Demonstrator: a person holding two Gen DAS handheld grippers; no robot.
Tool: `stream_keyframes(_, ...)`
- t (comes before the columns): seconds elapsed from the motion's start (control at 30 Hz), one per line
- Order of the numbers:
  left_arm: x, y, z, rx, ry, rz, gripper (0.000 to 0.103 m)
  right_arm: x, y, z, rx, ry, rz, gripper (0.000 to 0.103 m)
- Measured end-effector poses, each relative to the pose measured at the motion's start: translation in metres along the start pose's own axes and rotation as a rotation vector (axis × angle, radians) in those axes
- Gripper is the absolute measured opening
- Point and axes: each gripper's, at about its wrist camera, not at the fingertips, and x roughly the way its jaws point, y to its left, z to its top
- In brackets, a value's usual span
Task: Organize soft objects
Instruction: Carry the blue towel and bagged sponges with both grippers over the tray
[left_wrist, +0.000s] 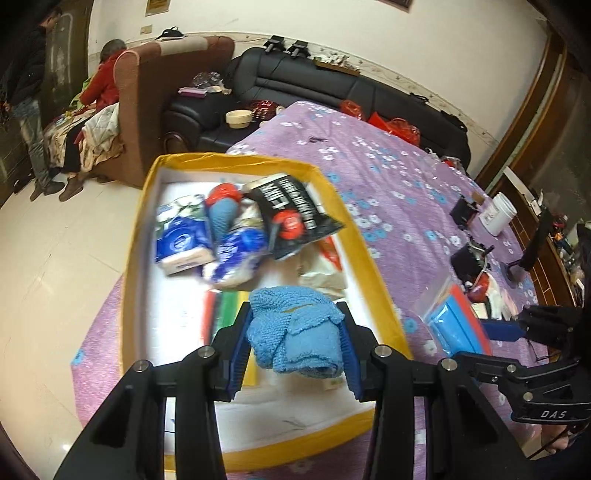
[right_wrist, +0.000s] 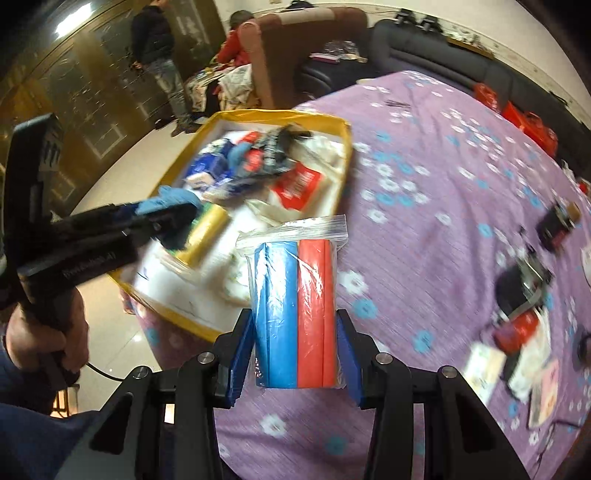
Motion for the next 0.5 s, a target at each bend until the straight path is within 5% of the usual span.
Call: stream_keyframes(0.5,0.012,0.04,-0.002,0.007,0.05,0.007,0.042,0.062,0.038,0.065,0.036,0.057,0.095,0.048)
